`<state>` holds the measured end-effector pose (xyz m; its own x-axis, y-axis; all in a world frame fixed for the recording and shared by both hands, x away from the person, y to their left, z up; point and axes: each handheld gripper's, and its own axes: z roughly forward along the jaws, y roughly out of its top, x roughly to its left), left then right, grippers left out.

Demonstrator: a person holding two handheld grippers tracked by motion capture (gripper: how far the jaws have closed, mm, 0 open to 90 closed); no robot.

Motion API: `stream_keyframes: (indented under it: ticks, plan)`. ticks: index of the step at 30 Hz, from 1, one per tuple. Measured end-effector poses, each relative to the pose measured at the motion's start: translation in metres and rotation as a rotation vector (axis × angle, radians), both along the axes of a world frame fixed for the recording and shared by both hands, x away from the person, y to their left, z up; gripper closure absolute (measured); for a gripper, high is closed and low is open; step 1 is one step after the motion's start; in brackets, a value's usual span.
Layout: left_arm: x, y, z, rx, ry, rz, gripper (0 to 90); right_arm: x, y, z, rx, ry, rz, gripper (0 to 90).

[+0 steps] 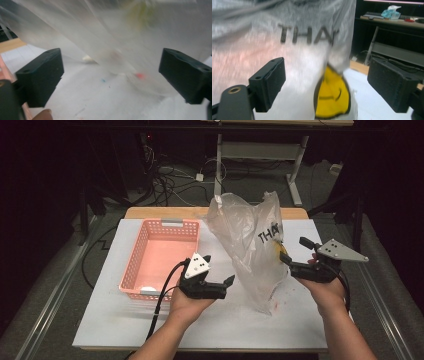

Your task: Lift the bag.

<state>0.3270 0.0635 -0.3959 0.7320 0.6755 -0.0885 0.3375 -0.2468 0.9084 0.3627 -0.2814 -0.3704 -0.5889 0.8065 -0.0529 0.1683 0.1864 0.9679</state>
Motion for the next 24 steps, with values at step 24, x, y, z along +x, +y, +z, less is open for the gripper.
stream_keyframes:
  ticks: [24]
  plan:
    - [-0.040,-0.010,-0.038,0.029,0.017,-0.061,0.0,-0.051,-0.020,-0.072,-0.055,0.121,-0.026,0.3]
